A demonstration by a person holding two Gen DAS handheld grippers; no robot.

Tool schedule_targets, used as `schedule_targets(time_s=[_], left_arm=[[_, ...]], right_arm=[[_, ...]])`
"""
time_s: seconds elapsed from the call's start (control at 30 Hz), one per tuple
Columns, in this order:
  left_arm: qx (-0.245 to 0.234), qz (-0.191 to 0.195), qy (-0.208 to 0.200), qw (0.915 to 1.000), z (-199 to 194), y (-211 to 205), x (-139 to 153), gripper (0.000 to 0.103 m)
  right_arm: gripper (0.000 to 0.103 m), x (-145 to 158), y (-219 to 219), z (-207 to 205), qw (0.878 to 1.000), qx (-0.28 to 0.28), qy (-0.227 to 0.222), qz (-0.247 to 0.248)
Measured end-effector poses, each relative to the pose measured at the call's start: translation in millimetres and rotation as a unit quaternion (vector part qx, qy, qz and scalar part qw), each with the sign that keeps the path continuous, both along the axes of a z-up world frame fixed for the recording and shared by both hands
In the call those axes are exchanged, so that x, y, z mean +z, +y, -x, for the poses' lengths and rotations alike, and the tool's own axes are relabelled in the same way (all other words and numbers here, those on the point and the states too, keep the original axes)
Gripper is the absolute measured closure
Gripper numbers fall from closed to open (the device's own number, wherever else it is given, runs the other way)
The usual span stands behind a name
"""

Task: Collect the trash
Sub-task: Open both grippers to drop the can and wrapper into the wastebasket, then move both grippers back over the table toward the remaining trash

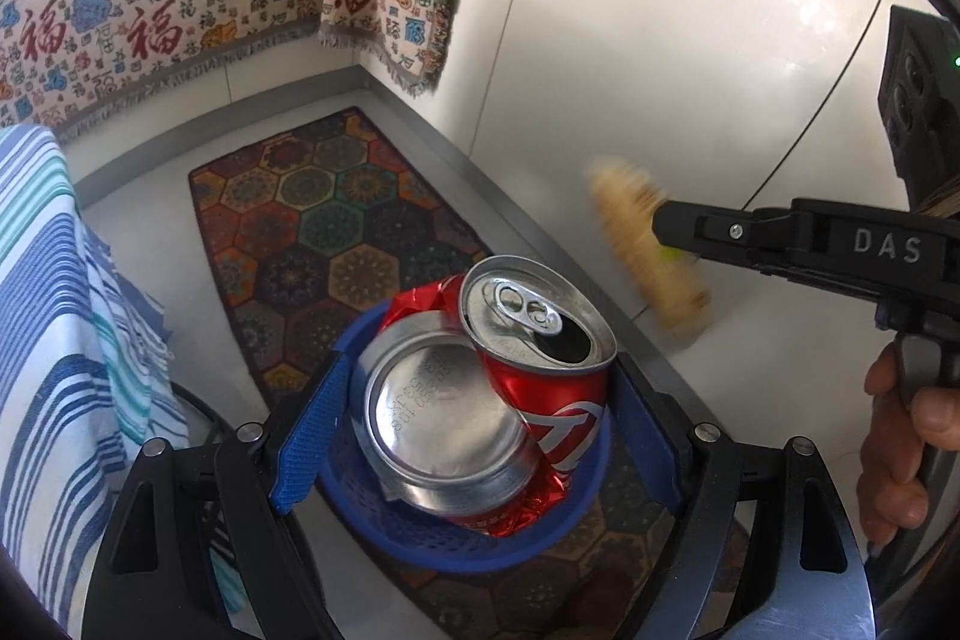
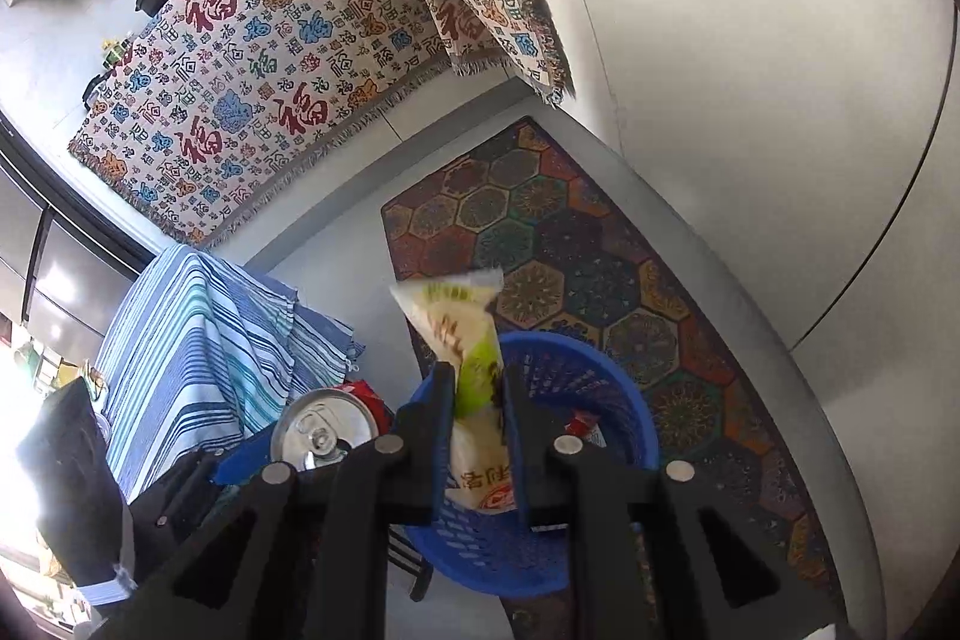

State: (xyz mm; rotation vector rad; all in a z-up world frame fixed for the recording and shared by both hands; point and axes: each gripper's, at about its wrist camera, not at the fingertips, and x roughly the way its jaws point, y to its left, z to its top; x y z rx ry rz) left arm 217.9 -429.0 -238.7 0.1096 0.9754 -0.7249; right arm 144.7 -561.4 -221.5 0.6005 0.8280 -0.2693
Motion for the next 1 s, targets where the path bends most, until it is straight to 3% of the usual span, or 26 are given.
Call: schedule_targets(time_s=[0.07, 0.1, 0.13, 0.17, 0.4, 0.47, 0.53, 0.67, 0.77, 0.87, 1.0], left_arm=[[-0.004, 0.004, 0.001, 1.0, -1.4, -2.9, -3.7, 0.016], [-0.007, 0.005, 0.002, 1.0, -2.6, -3.8, -5.5, 0.014], [-0.009, 0.004, 0.004, 0.9999, -4.1, -4.6, -7.7, 0.011], [-0.008, 0.002, 0.003, 1.0, -4.7, -4.8, -9.2, 0.004], [0.03, 0.025, 0.004, 0.9993, -6.1, 13.1, 3.1, 0.004], [0.043, 0.037, 0.005, 0.9984, -1.9, 24.8, 16.1, 0.004], [0.053, 0.054, 0.008, 0.9971, 6.3, 41.9, 33.4, 0.004], [0.06, 0.068, 0.0, 0.9958, 32.3, 86.8, 67.2, 0.004], [0.071, 0.05, -0.019, 0.996, 56.3, 129.4, 83.5, 0.003], [0.101, 0.018, -0.016, 0.9946, 73.3, 181.7, 81.7, 0.003], [0.153, -0.031, -0.014, 0.9877, 82.8, 256.1, 67.4, 0.003]], right_arm=[[0.077, 2.1, -0.5, 0.3, 1.0, -0.007, -0.003, 0.001], [0.061, 4.0, -2.1, 2.0, 1.0, -0.014, -0.007, 0.002], [0.052, 6.7, -3.9, 4.2, 1.0, -0.024, -0.011, 0.006], [0.051, 8.8, -4.0, 6.1, 0.999, -0.03, -0.015, 0.009], [0.051, 28.6, -10.3, 13.5, 0.997, -0.054, -0.035, 0.041], [0.048, 31.6, -9.5, 12.8, 0.997, -0.054, -0.036, 0.046], [0.035, 34.1, -5.7, 10.7, 0.997, -0.055, -0.031, 0.054], [0.031, 41.6, 10.9, 7.1, 0.995, -0.048, -0.031, 0.079], [0.031, 46.0, 35.5, 1.8, 0.993, -0.028, -0.035, 0.108], [0.031, 48.9, 61.9, -3.9, 0.991, -0.003, -0.039, 0.13], [0.031, 51.8, 154.9, -11.6, 0.978, 0.101, -0.048, 0.174]])
